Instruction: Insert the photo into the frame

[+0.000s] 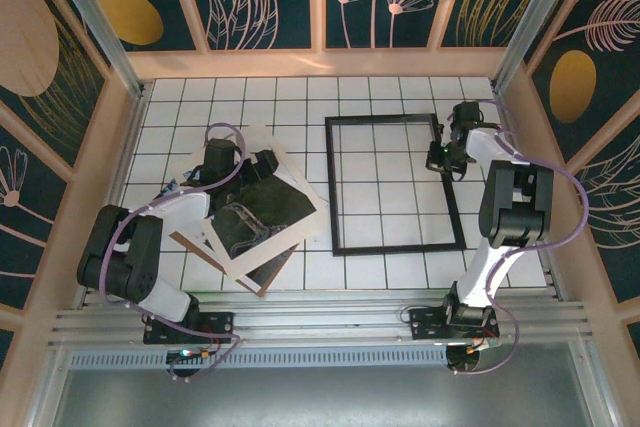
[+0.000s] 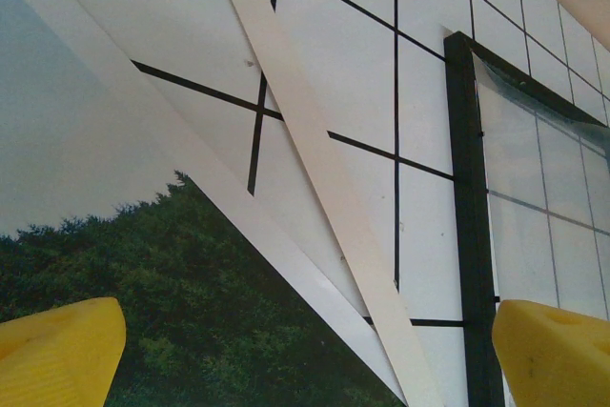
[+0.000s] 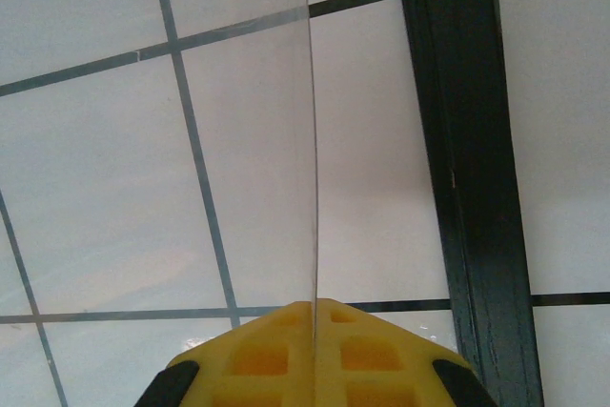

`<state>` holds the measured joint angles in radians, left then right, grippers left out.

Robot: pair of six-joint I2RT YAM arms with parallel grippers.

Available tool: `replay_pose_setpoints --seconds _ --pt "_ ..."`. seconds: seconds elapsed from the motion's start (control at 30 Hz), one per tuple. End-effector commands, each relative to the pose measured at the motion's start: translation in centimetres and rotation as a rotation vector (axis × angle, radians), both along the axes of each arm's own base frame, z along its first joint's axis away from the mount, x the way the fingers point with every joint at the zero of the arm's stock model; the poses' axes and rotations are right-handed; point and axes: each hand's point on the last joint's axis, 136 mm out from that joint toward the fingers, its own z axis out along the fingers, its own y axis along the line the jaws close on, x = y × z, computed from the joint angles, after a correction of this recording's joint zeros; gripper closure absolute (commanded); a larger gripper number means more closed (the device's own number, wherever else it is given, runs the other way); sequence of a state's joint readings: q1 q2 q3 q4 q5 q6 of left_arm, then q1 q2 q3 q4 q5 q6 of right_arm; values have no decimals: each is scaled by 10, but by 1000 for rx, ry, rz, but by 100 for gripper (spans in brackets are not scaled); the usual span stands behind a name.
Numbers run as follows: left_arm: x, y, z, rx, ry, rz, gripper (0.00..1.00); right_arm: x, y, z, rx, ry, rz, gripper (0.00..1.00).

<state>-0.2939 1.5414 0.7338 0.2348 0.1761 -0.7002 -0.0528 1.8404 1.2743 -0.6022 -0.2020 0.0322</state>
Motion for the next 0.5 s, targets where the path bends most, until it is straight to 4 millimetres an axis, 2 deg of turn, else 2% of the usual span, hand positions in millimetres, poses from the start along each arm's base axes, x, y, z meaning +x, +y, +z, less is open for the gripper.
replay_pose_setpoints --seconds 0.0,0.47 --pt "2 -4 4 2 -17 -21 2 6 -11 2 -36 -2 -9 99" --pt "1 -5 3 -1 -13 -23 2 5 -12 3 -43 -2 -11 99"
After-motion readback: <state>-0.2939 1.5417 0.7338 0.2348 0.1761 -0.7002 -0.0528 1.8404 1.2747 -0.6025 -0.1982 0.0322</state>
